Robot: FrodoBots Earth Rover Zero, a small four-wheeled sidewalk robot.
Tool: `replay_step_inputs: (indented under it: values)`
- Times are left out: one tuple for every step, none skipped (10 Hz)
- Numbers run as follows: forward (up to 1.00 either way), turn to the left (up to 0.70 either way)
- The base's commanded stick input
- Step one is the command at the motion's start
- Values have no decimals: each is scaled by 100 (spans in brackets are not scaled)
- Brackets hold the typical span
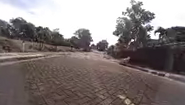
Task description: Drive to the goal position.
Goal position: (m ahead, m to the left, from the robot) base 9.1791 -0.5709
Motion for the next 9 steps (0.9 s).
replay_step_inputs:
  values:
    - [70, 0]
    - [70, 0]
    - [70, 0]
    - [70, 0]
    - [70, 0]
    - [70, 0]
    - [70, 0]
    - [70, 0]
    - [70, 0]
